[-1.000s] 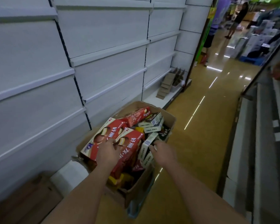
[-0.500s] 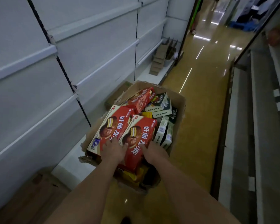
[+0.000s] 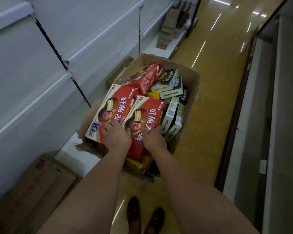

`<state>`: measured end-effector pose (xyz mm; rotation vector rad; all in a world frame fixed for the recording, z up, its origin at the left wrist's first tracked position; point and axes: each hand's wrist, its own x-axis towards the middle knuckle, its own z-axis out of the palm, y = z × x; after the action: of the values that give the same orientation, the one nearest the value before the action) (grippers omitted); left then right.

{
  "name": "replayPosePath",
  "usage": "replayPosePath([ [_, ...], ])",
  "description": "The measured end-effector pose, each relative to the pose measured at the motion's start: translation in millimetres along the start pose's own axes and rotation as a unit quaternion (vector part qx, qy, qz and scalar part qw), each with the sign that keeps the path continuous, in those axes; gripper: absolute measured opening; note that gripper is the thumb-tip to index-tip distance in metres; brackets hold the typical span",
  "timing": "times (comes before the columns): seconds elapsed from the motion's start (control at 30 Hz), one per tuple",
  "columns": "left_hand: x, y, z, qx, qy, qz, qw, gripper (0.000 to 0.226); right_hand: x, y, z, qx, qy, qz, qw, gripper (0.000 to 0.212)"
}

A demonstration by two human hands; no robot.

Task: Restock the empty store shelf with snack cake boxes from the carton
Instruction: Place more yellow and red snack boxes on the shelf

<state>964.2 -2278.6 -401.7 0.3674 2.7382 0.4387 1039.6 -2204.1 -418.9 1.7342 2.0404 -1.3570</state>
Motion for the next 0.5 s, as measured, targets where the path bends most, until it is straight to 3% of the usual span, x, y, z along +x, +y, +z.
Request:
replayPosePath([
  [0.13, -1.5, -1.1, 3.7, -0.056, 0.009, -0.015, 0.998, 0.066, 0.4, 4.2, 0.8, 0.036, 0.013, -0.002, 0.999, 0.073],
  [0.23, -3.4, -1.2, 6.2, -0.083, -0.005, -0.007, 0.996, 0.059, 0.1, 10.2, -8.9, 0.047, 0.029, -0.017, 0.998, 0.070],
  [0.33, -5.9, -1.6, 7.8, -0.085, -0.056, 0.013, 0.995, 0.052, -1.3, 18.2, -24.1, 0.067, 0.024, -0.032, 0.997, 0.062],
  [0.43, -8.3, 2.2, 6.7, -0.080, -0.125, 0.037, 0.988, 0.062, -5.3, 28.7, -41.2, 0.107, -0.006, -0.060, 0.992, 0.050],
  [0.5, -13.8, 9.3, 4.4, -0.128, -0.170, 0.043, 0.976, 0.061, -8.7, 34.7, -52.6, 0.122, -0.020, -0.086, 0.989, 0.048],
])
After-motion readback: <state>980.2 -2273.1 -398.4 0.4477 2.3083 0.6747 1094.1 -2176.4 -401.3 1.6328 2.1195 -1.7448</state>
